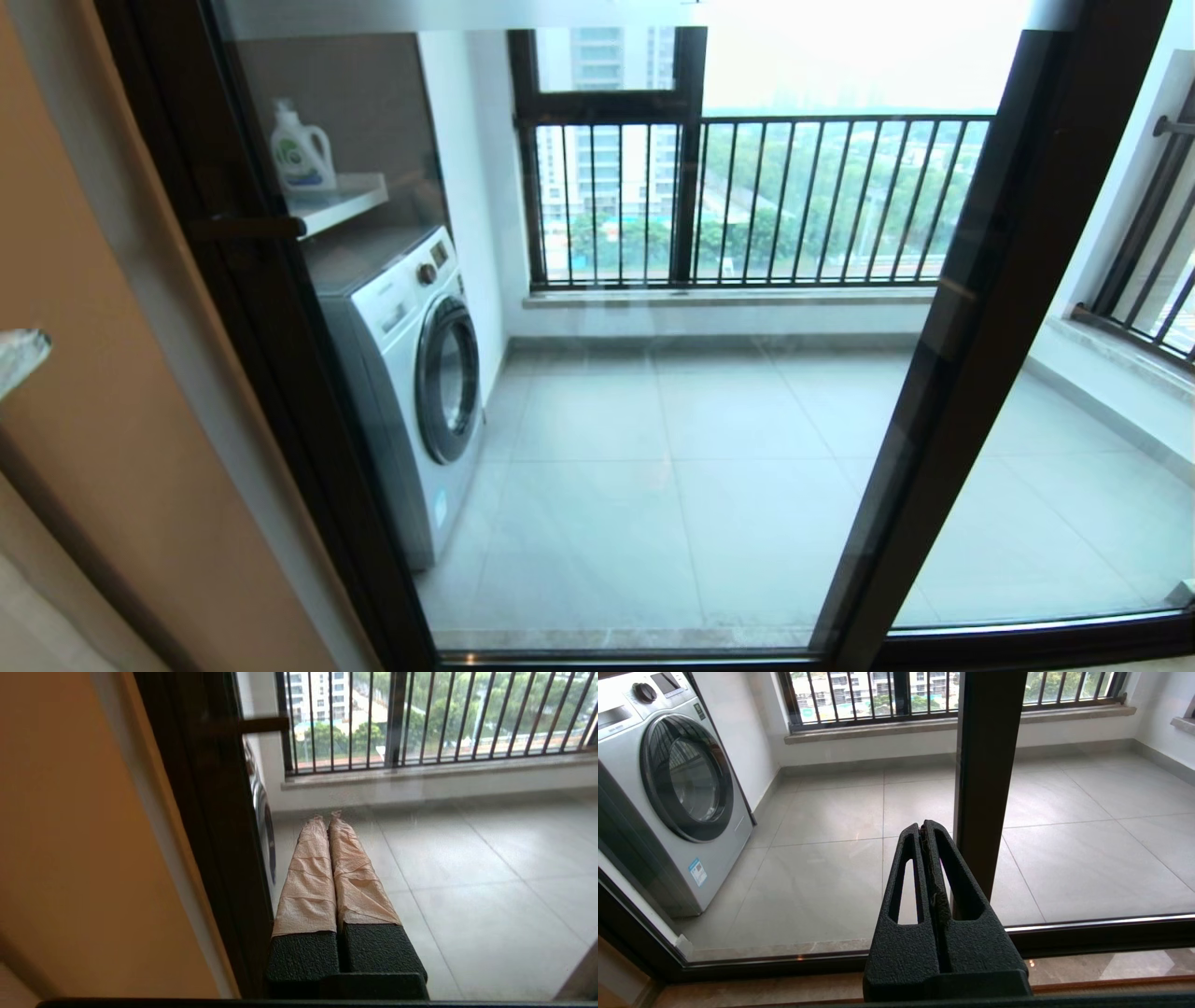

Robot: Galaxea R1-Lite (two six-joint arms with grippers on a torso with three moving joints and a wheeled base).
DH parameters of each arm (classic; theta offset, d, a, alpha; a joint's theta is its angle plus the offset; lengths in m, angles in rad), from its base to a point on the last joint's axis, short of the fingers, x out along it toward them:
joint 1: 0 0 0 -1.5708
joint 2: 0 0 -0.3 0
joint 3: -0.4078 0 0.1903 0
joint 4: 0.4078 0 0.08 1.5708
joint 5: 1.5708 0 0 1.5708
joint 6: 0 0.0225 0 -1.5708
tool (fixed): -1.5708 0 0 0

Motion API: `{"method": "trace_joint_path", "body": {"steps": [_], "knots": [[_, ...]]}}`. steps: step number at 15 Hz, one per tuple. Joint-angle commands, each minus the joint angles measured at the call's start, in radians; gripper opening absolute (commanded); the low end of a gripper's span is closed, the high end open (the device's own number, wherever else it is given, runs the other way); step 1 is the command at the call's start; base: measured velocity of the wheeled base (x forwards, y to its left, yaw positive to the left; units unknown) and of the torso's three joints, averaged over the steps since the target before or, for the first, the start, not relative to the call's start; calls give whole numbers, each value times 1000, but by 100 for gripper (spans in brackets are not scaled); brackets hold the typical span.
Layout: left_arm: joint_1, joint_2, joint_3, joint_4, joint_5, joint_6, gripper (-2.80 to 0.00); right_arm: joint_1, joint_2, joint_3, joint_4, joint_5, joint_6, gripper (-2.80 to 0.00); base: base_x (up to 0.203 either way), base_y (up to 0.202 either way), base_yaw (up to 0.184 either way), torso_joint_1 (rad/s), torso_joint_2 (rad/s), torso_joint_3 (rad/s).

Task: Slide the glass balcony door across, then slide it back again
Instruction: Open the slid door

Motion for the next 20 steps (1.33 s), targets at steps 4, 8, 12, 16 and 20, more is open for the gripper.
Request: {"method": "trace_joint_path", "body": {"steps": [4,8,12,16,20], "knots": [[0,370,-225,-70,-2,2,-280,0,0,12,-1,0,0,-280,0,0,0,0,0,0],[5,569,-335,-187,-1,7,-280,0,0,12,-1,0,0,-280,0,0,0,0,0,0],[58,725,-467,-254,-2,27,-280,0,0,12,-1,0,0,-280,0,0,0,0,0,0],[82,782,-538,-260,-6,39,-280,0,0,12,-1,0,0,-280,0,0,0,0,0,0],[83,848,-604,-260,-6,49,-280,0,0,12,-1,0,0,-280,0,0,0,0,0,0]]}}
